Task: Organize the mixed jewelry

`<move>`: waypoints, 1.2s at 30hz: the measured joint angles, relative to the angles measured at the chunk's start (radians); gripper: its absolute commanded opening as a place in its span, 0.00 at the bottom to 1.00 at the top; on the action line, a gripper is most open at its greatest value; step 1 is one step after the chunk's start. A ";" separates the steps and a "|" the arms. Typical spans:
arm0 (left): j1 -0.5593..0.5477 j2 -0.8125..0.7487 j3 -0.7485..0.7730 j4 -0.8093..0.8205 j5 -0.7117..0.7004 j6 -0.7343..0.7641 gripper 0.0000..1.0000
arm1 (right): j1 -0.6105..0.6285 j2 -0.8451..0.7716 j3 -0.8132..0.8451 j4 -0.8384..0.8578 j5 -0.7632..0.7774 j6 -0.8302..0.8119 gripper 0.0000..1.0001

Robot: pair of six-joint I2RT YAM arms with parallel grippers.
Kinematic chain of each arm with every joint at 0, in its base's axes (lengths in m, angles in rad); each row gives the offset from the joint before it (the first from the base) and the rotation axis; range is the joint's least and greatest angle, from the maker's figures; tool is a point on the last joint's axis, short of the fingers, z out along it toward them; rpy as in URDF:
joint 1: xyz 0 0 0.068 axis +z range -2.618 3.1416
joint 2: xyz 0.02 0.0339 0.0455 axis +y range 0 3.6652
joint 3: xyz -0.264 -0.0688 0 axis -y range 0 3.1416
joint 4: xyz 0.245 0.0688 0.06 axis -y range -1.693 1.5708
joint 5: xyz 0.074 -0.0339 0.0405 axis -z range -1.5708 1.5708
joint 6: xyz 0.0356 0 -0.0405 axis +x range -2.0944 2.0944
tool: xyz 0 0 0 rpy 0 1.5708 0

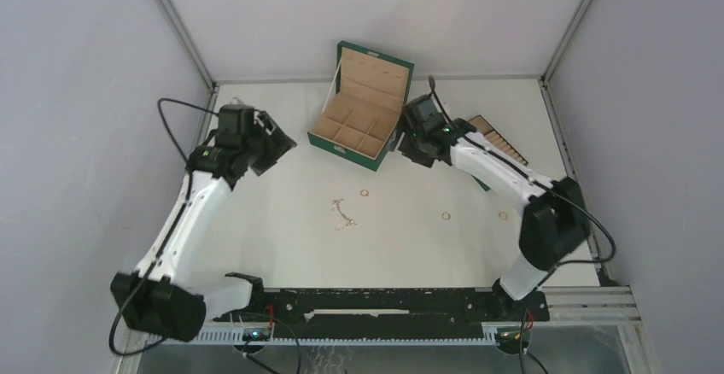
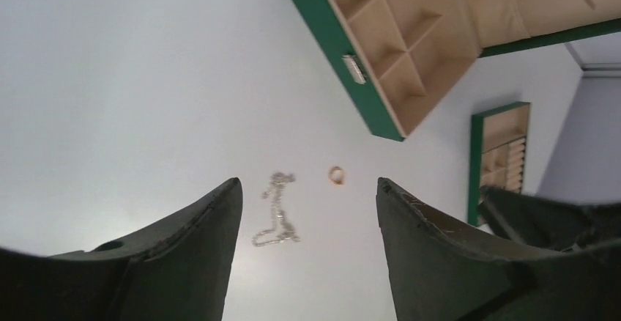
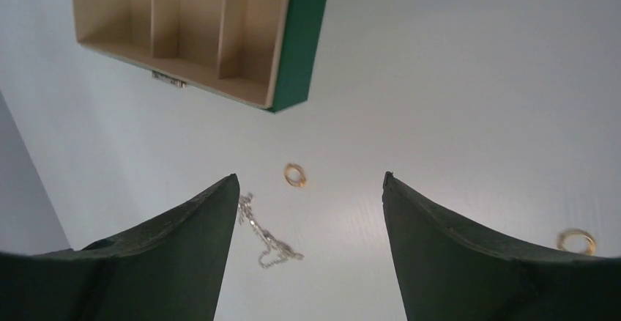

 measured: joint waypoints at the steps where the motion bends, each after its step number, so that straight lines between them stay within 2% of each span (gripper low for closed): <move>1: 0.023 -0.045 -0.026 -0.008 -0.014 0.030 0.75 | 0.005 0.041 0.034 -0.002 0.003 0.008 0.80; 7: 0.039 -0.248 -0.140 -0.006 -0.074 0.157 0.75 | 0.026 0.357 0.364 -0.055 0.052 0.043 0.80; 10: 0.040 -0.278 -0.162 -0.012 -0.081 0.196 0.74 | 0.027 0.478 0.488 -0.087 0.063 0.055 0.77; 13: 0.041 -0.274 -0.162 -0.022 -0.072 0.225 0.74 | 0.028 0.544 0.539 -0.106 0.065 0.067 0.73; 17: 0.042 -0.271 -0.163 -0.029 -0.044 0.245 0.74 | 0.029 0.602 0.556 -0.129 0.074 0.080 0.66; 23: 0.042 -0.270 -0.169 -0.027 -0.013 0.252 0.74 | 0.032 0.667 0.565 -0.146 0.077 0.087 0.39; 26: 0.042 -0.264 -0.169 -0.027 -0.003 0.253 0.74 | 0.033 0.666 0.563 -0.150 0.080 0.082 0.21; 28: 0.042 -0.256 -0.169 -0.025 0.005 0.253 0.74 | 0.033 0.655 0.546 -0.144 0.088 0.071 0.14; 32: 0.042 -0.244 -0.172 -0.018 0.026 0.251 0.74 | 0.018 0.592 0.453 -0.123 0.105 -0.016 0.05; 36: 0.042 -0.242 -0.194 0.002 0.050 0.244 0.74 | -0.013 0.506 0.332 -0.111 0.092 -0.188 0.06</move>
